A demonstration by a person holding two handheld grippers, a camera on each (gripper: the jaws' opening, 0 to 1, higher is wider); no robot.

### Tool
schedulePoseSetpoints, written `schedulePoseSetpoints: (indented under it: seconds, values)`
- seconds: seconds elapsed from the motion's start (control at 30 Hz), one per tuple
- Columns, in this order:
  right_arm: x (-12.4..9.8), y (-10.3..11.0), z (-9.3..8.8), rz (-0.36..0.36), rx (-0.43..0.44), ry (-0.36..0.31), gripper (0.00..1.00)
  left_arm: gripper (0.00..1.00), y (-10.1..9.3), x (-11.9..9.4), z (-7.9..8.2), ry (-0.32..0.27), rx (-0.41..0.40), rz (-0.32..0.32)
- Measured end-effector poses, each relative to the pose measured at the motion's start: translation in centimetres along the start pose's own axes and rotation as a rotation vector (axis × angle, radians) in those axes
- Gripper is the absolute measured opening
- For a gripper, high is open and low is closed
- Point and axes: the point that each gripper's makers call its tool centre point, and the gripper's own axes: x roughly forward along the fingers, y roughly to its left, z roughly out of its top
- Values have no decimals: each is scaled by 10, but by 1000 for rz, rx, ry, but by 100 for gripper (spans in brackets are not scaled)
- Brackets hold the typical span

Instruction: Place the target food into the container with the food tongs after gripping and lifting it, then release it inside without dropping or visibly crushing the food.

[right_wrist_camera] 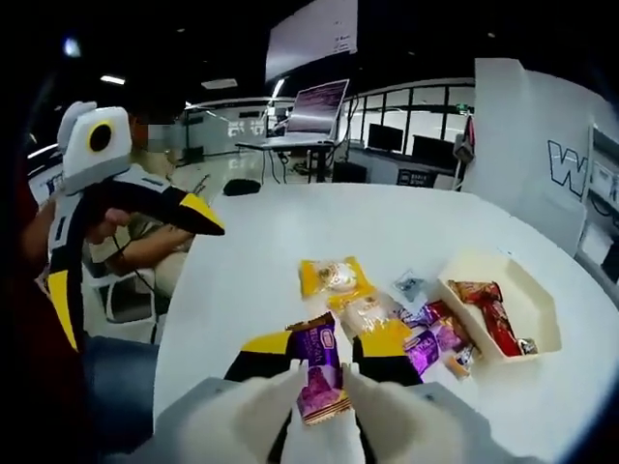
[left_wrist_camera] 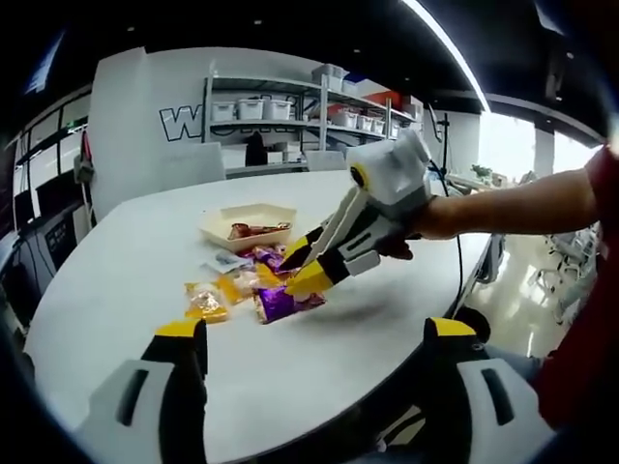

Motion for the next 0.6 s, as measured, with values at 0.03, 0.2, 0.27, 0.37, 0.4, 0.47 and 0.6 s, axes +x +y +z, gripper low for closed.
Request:
schedulePoseSetpoints:
  seconds: [0.03, 0.2, 0.27, 0.37, 0.4, 0.47, 0.6]
  values:
    - [-4, -4, 6, -15, -13, -16, 16, 90, 0, 0, 0, 0, 1, 0]
    - [-10, -12, 20, -22, 2, -45, 17, 90, 3, 0, -2, 3, -4, 1]
    - [-12, -13, 24, -21, 6, -53, 17, 90, 4, 0, -3, 4, -3, 5]
    - [-15, -12, 30, -23, 2, -64, 17, 90, 4, -1, -3, 0, -9, 4]
    - [-14, -12, 30, -22, 2, -63, 17, 90, 4, -1, -3, 0, -9, 3]
    - [-12, -6, 26, 8, 48, -48, 19, 90, 3, -1, -4, 3, -6, 2]
    - [-7, -6, 22, -34, -24, -51, 22, 90, 1, -2, -4, 0, -9, -3]
